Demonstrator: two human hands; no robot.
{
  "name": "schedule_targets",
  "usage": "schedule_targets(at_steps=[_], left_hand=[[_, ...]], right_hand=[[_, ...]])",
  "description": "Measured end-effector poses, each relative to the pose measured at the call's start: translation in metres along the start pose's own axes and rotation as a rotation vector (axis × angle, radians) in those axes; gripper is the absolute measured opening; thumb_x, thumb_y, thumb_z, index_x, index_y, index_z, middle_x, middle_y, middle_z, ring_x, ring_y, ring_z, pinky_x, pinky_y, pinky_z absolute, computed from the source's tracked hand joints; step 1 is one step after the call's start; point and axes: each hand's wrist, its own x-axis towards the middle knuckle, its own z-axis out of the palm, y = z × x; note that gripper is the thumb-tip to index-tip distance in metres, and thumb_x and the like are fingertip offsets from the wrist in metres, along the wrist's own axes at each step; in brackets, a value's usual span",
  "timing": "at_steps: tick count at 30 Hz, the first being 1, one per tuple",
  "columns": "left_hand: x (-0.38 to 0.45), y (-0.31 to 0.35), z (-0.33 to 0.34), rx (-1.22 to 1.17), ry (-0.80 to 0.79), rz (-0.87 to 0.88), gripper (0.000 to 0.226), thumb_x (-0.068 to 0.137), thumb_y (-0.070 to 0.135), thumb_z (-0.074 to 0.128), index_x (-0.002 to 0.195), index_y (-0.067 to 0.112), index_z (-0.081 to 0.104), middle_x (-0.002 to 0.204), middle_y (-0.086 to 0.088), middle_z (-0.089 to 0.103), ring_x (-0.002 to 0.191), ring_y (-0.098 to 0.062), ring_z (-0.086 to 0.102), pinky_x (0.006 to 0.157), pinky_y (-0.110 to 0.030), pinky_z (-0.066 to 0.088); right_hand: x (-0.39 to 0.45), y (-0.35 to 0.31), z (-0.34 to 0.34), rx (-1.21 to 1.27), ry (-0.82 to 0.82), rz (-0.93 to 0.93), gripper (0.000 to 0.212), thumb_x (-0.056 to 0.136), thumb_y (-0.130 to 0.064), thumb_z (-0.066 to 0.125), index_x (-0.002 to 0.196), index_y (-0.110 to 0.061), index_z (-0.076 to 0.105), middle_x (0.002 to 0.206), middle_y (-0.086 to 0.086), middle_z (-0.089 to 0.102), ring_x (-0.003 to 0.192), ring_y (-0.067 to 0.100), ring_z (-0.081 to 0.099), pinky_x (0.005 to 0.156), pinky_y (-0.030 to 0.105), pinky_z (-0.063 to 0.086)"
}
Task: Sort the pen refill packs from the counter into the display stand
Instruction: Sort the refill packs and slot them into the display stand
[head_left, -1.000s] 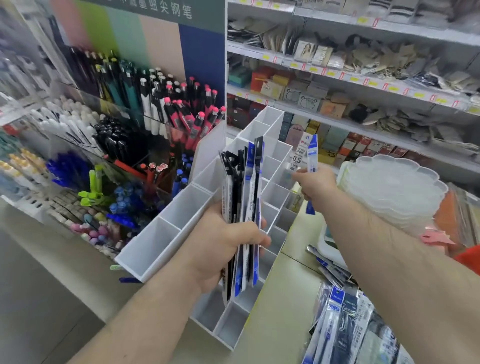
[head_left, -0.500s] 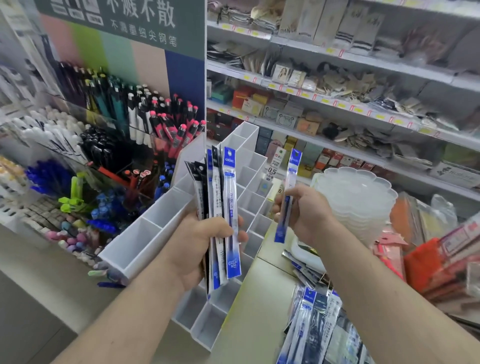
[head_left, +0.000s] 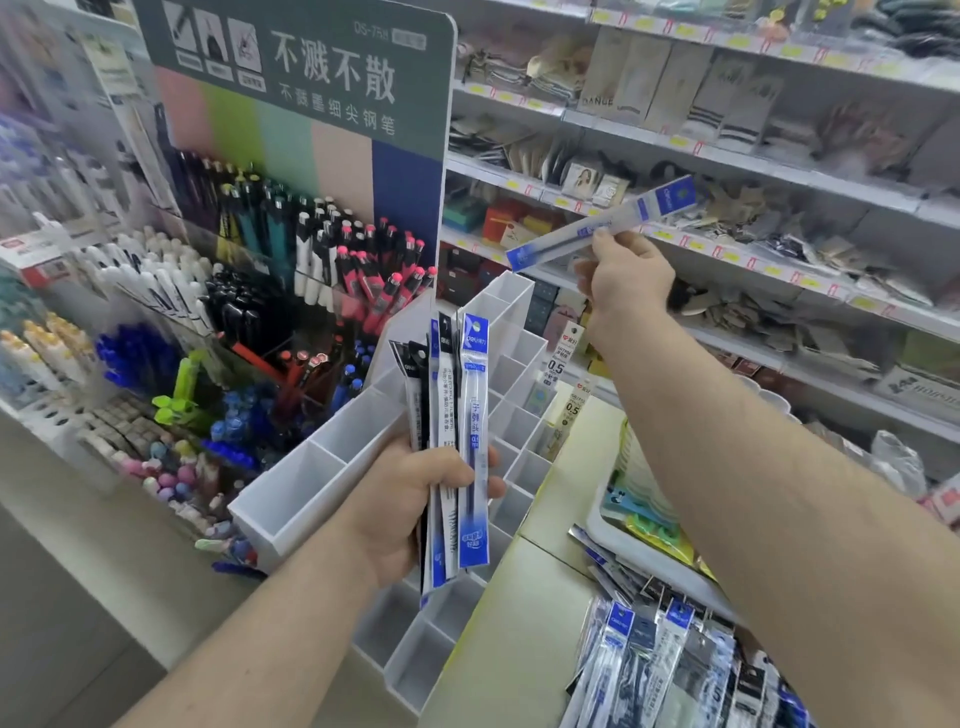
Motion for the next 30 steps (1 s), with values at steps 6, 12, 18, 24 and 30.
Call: schedule_targets(at_steps=[6, 12, 18, 24, 30], left_hand=[[0.002, -0.001, -0.003, 0.024, -0.018, -0.007, 0.048, 0.058, 0.003, 0.052, 0.104, 0.010, 0.065, 0.078, -0.009, 0.070, 0.068, -0.022, 0.071, 0.058, -0.029, 0.057], [0.000, -0.002, -0.007, 0.031, -0.048, 0.002, 0.045, 0.059, 0.002, 0.052, 0.101, 0.011, 0.067, 0.079, -0.011, 0.070, 0.071, -0.023, 0.071, 0.065, -0.032, 0.060], [-0.001, -0.002, -0.008, 0.005, -0.078, -0.053, 0.044, 0.059, 0.003, 0.053, 0.102, 0.006, 0.064, 0.077, -0.010, 0.070, 0.066, -0.019, 0.069, 0.059, -0.029, 0.057], [-0.001, -0.005, -0.007, -0.013, -0.114, -0.085, 0.039, 0.059, 0.001, 0.053, 0.096, 0.003, 0.066, 0.075, -0.012, 0.070, 0.062, -0.019, 0.068, 0.056, -0.030, 0.057], [0.000, -0.004, 0.001, 0.008, -0.086, -0.054, 0.031, 0.057, -0.002, 0.051, 0.084, 0.006, 0.064, 0.070, -0.009, 0.061, 0.052, -0.018, 0.059, 0.048, -0.028, 0.050]], right_hand=[[0.018, 0.019, 0.019, -0.339, -0.074, -0.115, 0.014, 0.096, -0.017, 0.063, 0.083, -0.022, 0.066, 0.085, -0.003, 0.069, 0.072, 0.013, 0.060, 0.068, 0.026, 0.052], [0.015, 0.032, 0.028, -0.713, -0.253, -0.139, 0.026, 0.092, -0.019, 0.066, 0.067, -0.027, 0.066, 0.084, -0.003, 0.071, 0.088, 0.023, 0.068, 0.082, 0.040, 0.058], [-0.003, 0.027, 0.012, -0.734, -0.161, -0.107, 0.033, 0.091, -0.019, 0.066, 0.124, -0.016, 0.064, 0.117, -0.002, 0.064, 0.108, 0.021, 0.062, 0.094, 0.038, 0.053], [-0.095, 0.030, -0.038, -0.526, -0.429, 0.065, 0.015, 0.096, -0.028, 0.063, 0.092, -0.014, 0.067, 0.077, 0.001, 0.061, 0.061, 0.011, 0.050, 0.057, 0.025, 0.043], [-0.149, 0.052, -0.065, -0.451, -0.465, -0.024, 0.037, 0.080, -0.048, 0.070, 0.079, -0.011, 0.067, 0.075, 0.010, 0.059, 0.066, 0.017, 0.049, 0.064, 0.037, 0.043]])
